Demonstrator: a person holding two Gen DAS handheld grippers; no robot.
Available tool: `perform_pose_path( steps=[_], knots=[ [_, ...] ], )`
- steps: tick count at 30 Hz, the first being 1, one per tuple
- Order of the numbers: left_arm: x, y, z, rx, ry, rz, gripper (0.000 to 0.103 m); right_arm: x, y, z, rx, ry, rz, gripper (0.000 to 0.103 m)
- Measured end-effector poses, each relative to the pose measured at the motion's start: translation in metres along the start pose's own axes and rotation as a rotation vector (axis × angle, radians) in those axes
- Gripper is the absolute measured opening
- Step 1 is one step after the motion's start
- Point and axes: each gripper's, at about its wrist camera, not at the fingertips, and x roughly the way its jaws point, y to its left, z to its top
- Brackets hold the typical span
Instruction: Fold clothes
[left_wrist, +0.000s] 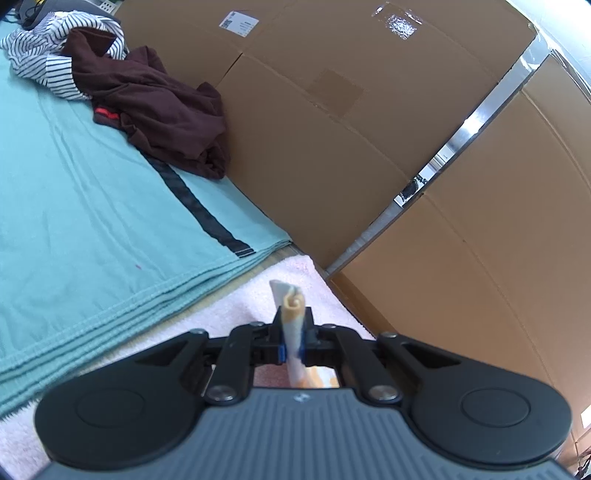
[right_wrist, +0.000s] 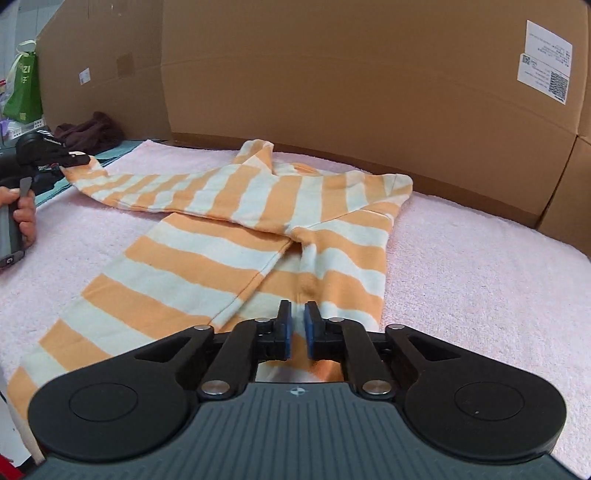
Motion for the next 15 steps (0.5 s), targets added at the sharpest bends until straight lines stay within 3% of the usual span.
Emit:
perform_pose_path(
  steps=[7, 11, 15],
  knots=[
    [0.001, 0.003, 0.0, -0.026, 0.007, -0.011, 0.0, 0.002, -0.01, 0.009, 0.182, -0.012, 0.083, 0.002],
    [0.001, 0.005, 0.0, -0.038, 0.008, -0.017, 0.0, 0.006, -0.002, 0.001, 0.111, 0.012, 0.067, 0.014],
    [0.001, 0.005, 0.0, -0.037, 0.011, -0.023, 0.0, -0.03, 0.004, -0.008, 0.049, -0.025, 0.057, 0.02]
  ],
)
